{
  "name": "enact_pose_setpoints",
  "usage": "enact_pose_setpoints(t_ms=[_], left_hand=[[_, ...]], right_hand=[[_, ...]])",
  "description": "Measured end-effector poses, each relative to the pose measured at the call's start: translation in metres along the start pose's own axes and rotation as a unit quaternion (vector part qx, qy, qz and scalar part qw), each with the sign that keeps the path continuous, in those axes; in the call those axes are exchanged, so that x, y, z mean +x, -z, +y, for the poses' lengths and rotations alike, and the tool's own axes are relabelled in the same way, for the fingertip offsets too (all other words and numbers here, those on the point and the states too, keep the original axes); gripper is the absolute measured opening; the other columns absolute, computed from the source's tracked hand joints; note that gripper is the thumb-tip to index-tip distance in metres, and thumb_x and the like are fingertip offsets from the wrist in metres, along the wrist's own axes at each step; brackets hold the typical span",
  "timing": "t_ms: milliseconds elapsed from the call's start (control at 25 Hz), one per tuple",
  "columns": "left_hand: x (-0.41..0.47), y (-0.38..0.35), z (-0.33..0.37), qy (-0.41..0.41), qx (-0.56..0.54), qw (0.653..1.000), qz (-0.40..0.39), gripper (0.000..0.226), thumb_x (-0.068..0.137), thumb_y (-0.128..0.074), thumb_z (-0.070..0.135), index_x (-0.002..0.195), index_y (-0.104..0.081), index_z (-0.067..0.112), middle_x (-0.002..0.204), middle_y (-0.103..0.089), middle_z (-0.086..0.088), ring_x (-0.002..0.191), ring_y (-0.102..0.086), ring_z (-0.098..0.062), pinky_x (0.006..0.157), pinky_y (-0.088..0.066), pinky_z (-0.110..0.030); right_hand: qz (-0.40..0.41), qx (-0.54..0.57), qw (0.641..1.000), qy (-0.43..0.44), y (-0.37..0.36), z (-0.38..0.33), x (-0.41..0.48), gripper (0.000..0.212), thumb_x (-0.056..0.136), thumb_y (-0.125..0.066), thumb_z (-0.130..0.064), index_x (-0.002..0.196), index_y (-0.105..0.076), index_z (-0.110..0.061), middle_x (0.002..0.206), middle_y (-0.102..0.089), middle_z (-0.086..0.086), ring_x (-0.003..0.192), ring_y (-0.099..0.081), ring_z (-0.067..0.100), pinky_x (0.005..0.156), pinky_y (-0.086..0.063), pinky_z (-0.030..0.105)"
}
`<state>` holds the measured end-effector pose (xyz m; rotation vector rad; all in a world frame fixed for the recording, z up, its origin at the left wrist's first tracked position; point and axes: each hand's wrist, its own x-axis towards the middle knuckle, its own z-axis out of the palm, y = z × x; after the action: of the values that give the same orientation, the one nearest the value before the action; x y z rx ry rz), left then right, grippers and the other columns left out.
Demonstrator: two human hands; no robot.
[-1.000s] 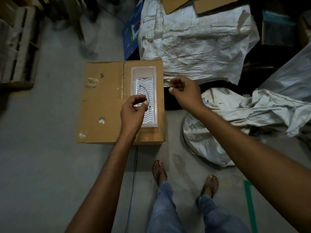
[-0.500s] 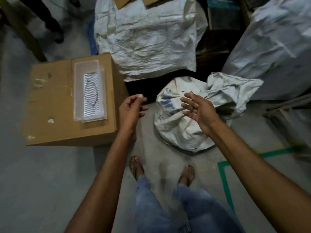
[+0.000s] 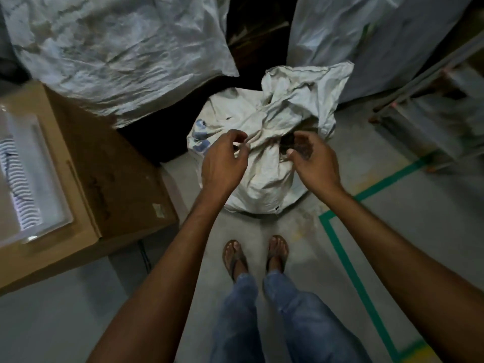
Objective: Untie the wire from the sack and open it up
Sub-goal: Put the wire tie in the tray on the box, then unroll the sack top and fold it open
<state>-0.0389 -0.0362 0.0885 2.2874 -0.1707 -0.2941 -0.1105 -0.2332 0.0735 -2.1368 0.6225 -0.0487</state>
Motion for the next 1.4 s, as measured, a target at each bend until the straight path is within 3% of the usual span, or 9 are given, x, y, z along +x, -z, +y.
enact_pose_setpoints(t_ms=[280,520,640,800,880,1040,1160,1280,1400], left_hand=[[0.044,-0.093,-0.037,-0.092,0.111,0.989,-0.018,0.029,0.094,-0.058,0.028,0.121,-0.066,0.021,0.117,-0.070,-0.002,0.109,-0.063,-0.025,0.089,-0.052,-0.043],[0.106,-0.166,-0.051,-0.147,0.128,0.981,0.009,0.052,0.092,-0.064,0.031,0.142,-0.051,0.022,0.142,-0.055,-0.002,0.127,-0.051,-0.027,0.099,-0.042,-0.044],[0.143,-0.195,-0.063,-0.157,0.129,0.979,0.029,0.065,0.092,-0.064,0.036,0.151,-0.041,0.023,0.151,-0.049,-0.001,0.136,-0.045,-0.024,0.107,-0.038,-0.044],[0.164,-0.212,-0.075,-0.141,0.132,0.981,0.032,0.057,0.094,-0.060,0.036,0.148,-0.045,0.025,0.132,-0.062,-0.002,0.120,-0.055,-0.027,0.096,-0.042,-0.043],[0.155,-0.204,-0.071,-0.139,0.104,0.983,0.053,0.047,0.094,-0.059,0.030,0.140,-0.052,0.026,0.118,-0.065,0.000,0.108,-0.056,-0.024,0.090,-0.044,-0.041],[0.128,-0.173,-0.050,-0.134,0.071,0.988,0.033,0.039,0.089,-0.062,0.022,0.128,-0.060,0.031,0.102,-0.064,0.006,0.096,-0.054,-0.019,0.083,-0.045,-0.037],[0.117,-0.151,-0.039,-0.130,0.091,0.987,-0.006,0.034,0.090,-0.063,0.024,0.122,-0.063,0.033,0.100,-0.065,0.008,0.094,-0.057,-0.019,0.085,-0.047,-0.038],[0.110,-0.137,-0.032,-0.098,0.073,0.992,-0.035,0.038,0.087,-0.065,0.020,0.123,-0.064,0.032,0.098,-0.066,0.010,0.089,-0.061,-0.015,0.076,-0.045,-0.030],[0.097,-0.133,-0.030,-0.086,0.070,0.986,-0.128,0.047,0.084,-0.069,0.019,0.129,-0.061,0.032,0.098,-0.070,0.011,0.082,-0.064,-0.010,0.071,-0.045,-0.025]], right_hand=[[0.067,-0.151,0.984,0.070,-0.023,0.069,0.034,0.037,0.090,-0.066,-0.013,0.127,-0.065,-0.018,0.128,-0.063,0.005,0.122,-0.052,0.024,0.097,-0.043,0.030],[0.113,-0.187,0.975,0.033,-0.061,0.129,0.085,0.035,0.090,-0.063,-0.009,0.124,-0.068,-0.014,0.128,-0.064,0.006,0.120,-0.057,0.026,0.098,-0.044,0.031],[0.169,-0.180,0.967,0.065,-0.078,0.147,0.116,0.037,0.090,-0.064,-0.009,0.127,-0.067,-0.011,0.133,-0.063,0.008,0.124,-0.057,0.027,0.101,-0.046,0.034],[0.355,-0.143,0.917,0.110,-0.076,0.143,0.122,0.023,0.085,-0.068,-0.008,0.107,-0.071,-0.014,0.109,-0.068,0.004,0.104,-0.059,0.020,0.084,-0.048,0.032],[0.395,-0.133,0.906,0.077,-0.067,0.132,0.113,0.023,0.084,-0.071,-0.014,0.107,-0.066,-0.014,0.107,-0.063,0.006,0.102,-0.057,0.023,0.082,-0.049,0.036],[0.312,-0.087,0.946,-0.023,-0.040,0.109,0.105,0.065,0.080,-0.079,-0.030,0.136,-0.049,-0.016,0.133,-0.046,0.007,0.123,-0.050,0.025,0.101,-0.047,0.039],[0.198,-0.131,0.971,0.020,-0.028,0.081,0.094,0.050,0.087,-0.073,-0.029,0.133,-0.055,-0.020,0.135,-0.052,0.003,0.125,-0.044,0.022,0.101,-0.041,0.035],[0.154,-0.101,0.983,-0.010,-0.024,0.057,0.084,0.027,0.098,-0.063,-0.040,0.115,-0.068,-0.021,0.111,-0.068,-0.002,0.106,-0.061,0.019,0.085,-0.049,0.033],[0.149,0.025,0.975,-0.163,-0.025,0.042,0.092,0.048,0.091,-0.064,-0.063,0.075,-0.068,-0.018,0.070,-0.067,-0.006,0.070,-0.064,0.015,0.061,-0.045,0.030]])
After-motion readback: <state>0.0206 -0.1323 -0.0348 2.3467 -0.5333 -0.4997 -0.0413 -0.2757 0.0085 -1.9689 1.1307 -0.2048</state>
